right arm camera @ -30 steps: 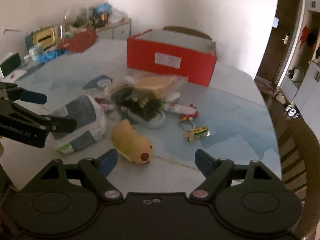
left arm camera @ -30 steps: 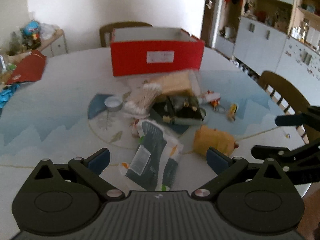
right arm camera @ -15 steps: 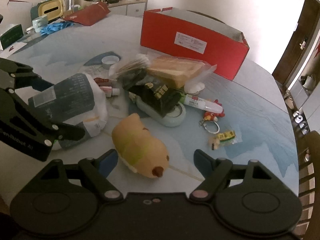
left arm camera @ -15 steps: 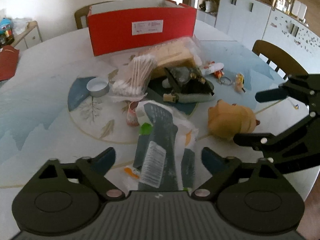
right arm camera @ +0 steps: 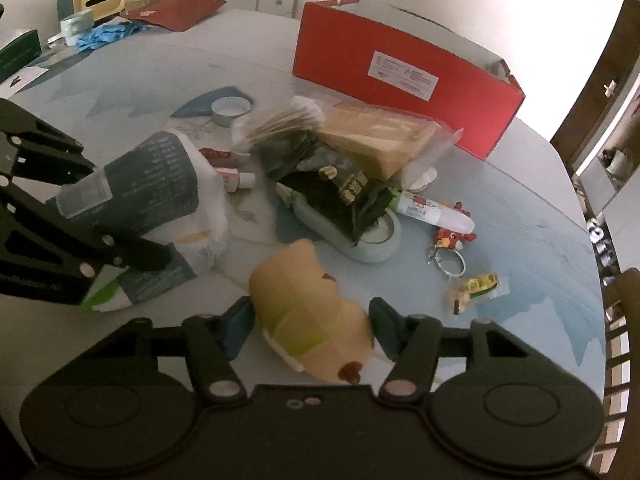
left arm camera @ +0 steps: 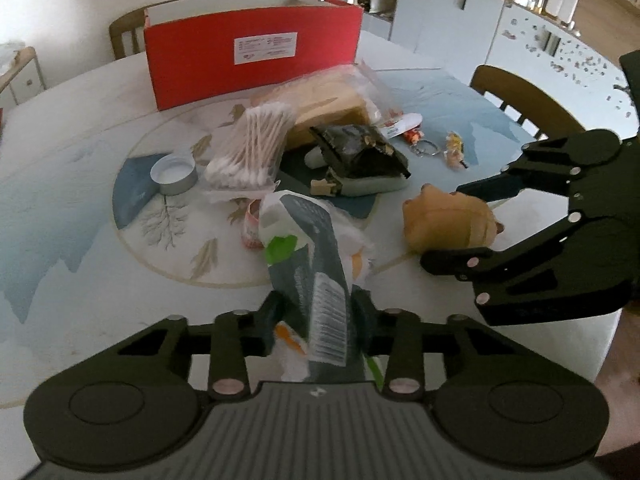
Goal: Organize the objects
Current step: 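Grasp the white-green bag with the left gripper while the right gripper grasps the yellow plush toy, then carry the bag and plush toy over the red box with both grippers, then open both grippers to drop the bag and plush toy into the box, then withdraw both grippers from the box back to the item pile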
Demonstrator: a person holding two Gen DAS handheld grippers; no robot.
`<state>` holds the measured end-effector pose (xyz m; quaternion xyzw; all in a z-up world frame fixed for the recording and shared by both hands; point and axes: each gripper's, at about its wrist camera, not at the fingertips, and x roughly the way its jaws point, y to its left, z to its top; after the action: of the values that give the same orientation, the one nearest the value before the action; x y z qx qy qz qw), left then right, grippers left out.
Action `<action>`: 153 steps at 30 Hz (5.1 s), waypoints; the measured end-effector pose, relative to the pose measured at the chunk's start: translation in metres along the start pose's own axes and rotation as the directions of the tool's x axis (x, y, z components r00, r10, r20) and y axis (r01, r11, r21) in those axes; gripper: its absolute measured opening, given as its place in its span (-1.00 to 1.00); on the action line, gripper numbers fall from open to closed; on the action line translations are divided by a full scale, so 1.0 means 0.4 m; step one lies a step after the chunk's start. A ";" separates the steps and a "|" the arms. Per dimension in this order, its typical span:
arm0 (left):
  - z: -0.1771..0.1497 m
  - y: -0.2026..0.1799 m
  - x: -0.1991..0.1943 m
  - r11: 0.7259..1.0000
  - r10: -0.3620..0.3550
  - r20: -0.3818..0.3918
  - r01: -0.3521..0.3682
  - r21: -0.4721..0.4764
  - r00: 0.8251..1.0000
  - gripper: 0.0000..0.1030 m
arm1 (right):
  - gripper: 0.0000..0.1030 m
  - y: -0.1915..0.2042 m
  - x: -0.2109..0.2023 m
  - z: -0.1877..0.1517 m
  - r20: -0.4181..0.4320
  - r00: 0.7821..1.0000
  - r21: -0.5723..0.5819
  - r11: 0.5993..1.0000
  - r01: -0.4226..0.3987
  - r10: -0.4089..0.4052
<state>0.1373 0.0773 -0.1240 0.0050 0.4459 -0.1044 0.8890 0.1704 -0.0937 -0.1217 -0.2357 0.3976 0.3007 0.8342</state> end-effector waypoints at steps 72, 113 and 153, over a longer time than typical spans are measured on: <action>0.817 0.330 0.325 0.970 0.235 -0.046 -0.237 -0.057 0.971 -0.50 | 0.10 -0.482 0.339 0.630 -0.030 0.999 0.225 0.974 -0.010 0.017; 0.858 0.327 0.378 0.982 0.145 -0.140 -0.160 -0.103 0.979 0.37 | 0.38 -0.482 0.366 0.608 -0.083 0.994 0.222 0.973 -0.056 0.076; 0.626 0.138 -0.071 0.994 0.104 0.179 -0.100 -0.035 0.978 0.60 | 0.38 -0.360 -0.047 0.457 0.084 0.996 0.285 0.957 -0.059 0.036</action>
<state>0.3297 0.1107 0.0447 0.0069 0.3640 -0.0529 0.9299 0.3553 -0.0862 0.0203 -0.0906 0.4097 0.2687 0.8670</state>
